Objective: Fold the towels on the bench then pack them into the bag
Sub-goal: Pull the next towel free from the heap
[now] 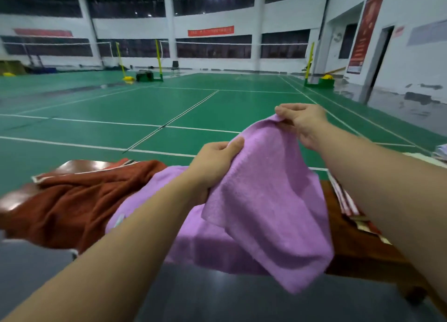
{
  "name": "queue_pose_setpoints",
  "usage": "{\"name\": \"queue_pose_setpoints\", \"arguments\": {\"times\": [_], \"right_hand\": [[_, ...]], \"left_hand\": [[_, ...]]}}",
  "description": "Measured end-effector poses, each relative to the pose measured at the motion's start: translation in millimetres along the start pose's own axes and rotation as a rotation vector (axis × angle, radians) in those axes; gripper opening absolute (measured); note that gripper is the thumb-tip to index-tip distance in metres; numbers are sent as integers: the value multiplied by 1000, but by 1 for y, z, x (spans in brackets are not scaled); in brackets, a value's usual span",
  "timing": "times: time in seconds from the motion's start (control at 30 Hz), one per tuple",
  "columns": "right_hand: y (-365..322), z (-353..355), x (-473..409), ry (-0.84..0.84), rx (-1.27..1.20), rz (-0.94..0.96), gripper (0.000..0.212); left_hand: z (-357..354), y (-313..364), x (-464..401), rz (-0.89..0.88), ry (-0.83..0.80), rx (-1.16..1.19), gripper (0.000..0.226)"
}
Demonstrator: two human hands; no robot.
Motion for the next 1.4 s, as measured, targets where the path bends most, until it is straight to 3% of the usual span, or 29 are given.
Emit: {"name": "queue_pose_setpoints", "arguments": {"times": [0.27,0.47,0.6,0.67,0.73,0.9,1.07,1.2,1.3,1.4], "right_hand": [[19,-167,1,-133,86,8,18],[70,-267,30,-387,157,-181,40],[99,-283,51,-536,193,-187,60],[98,-274,48,-507,136,-157,57],[91,-254,38,-416,126,-123,50],[86,-173,37,-286,688,117,38],[106,-81,60,-175,990,216,31],[115,-18,79,-52,1201,122,37],[115,8,90,-179,1470,-54,53],[112,13,100,-280,1506,-110,67]], "left_hand": [[136,-36,23,117,206,-153,48],[201,-73,33,298,286,-677,49],[212,-87,34,356,279,-1011,46],[203,-70,35,271,308,-1239,37],[191,-48,29,180,360,-1305,32],[183,-66,-15,124,395,-1054,40],[188,-94,-13,100,523,-1027,61],[191,-96,-15,133,486,-957,64],[188,-91,-10,88,494,-907,50],[185,-87,-2,55,502,-871,42]]}}
Point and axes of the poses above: each hand's wrist, its own x-axis away from the middle knuckle, its own z-axis out of the back of the hand, y = z × x, the point moved 8 cm from there along -x, towards the middle knuckle, and after that the axes turned 12 degrees about x, right-handed, at the moved point
